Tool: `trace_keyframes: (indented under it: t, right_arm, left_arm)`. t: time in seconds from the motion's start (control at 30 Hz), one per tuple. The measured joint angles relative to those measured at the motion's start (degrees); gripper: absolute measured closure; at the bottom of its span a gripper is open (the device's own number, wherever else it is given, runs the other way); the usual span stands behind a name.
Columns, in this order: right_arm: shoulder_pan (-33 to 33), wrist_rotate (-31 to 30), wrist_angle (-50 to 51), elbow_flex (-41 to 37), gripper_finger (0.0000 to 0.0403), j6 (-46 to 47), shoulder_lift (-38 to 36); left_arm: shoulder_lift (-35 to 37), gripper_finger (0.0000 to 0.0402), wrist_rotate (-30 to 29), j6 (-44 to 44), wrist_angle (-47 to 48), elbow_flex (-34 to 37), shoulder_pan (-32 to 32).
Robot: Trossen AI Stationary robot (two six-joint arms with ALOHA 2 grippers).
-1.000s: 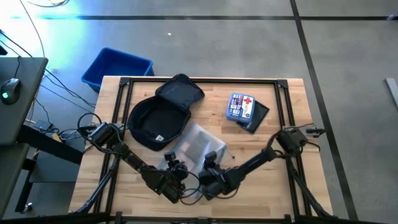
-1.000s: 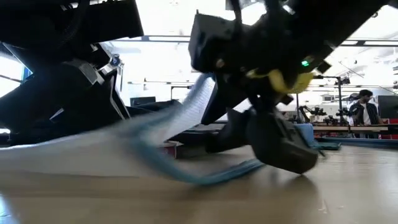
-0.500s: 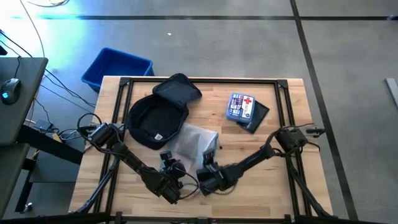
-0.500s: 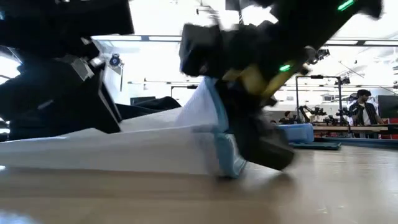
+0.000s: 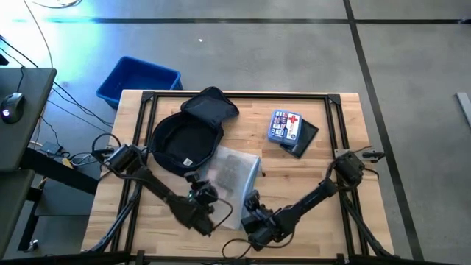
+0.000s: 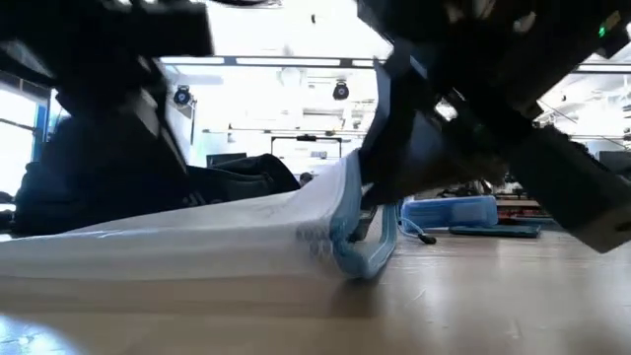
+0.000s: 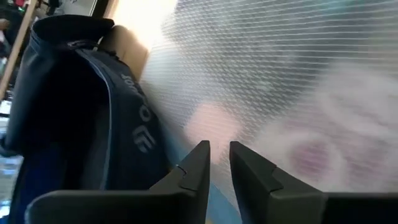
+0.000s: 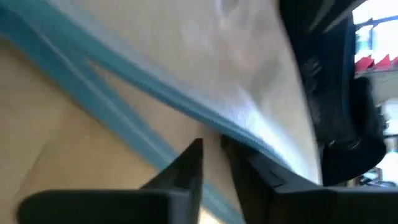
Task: Unpack backpack
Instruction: Remove the calculator from the transparent zip bag
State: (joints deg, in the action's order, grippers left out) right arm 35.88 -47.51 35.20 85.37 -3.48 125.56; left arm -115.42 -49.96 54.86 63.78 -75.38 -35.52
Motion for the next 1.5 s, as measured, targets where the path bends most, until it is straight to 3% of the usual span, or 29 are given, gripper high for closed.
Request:
trace_keyframes:
  t: [0.13,0.23,0.4,0.6,0.73,1.0,1.1,1.3,1.5]
  right_arm:
    - [-2.5,1.4,7.0,0.0,0.024,4.2,0.0]
    - [-4.6,3.2,5.8,-1.5,0.0191,2.7,0.0]
    - [-7.3,0.9,-3.3,-6.2,0.0172,-0.9,-0.5]
    - [-7.8,3.3,-14.1,-7.8,0.0194,-8.1,-0.4]
    - [-7.5,4.2,-17.1,-7.7,0.0197,-8.6,-0.3]
    - [-6.3,3.4,-14.7,-4.8,0.0207,-5.6,0.2]
    - [-5.2,3.1,-12.7,-3.7,0.0245,-5.0,0.3]
    - [-1.8,-0.5,-4.9,1.4,0.0368,-4.1,0.0]
    - [3.1,2.6,7.3,8.9,0.0372,5.9,0.0]
  left_arm:
    - [0.0,0.0394,0.2,-7.1,-0.9,0.8,4.7]
    - [0.0,0.04,-0.6,-11.9,-1.0,0.8,8.6]
    - [0.0,0.0401,2.6,-19.7,-3.2,1.0,14.7]
    - [0.3,0.0401,11.2,-35.0,-21.3,4.5,18.4]
    - [0.4,0.0401,13.5,-37.6,-29.5,5.8,18.2]
    - [0.2,0.0401,14.4,-36.6,-28.8,5.5,14.1]
    - [0.3,0.0401,12.9,-32.7,-24.3,5.5,12.7]
    - [0.3,0.0401,10.3,-24.0,-15.1,5.4,12.1]
    - [0.3,0.0401,7.4,-20.5,-12.5,5.5,12.1]
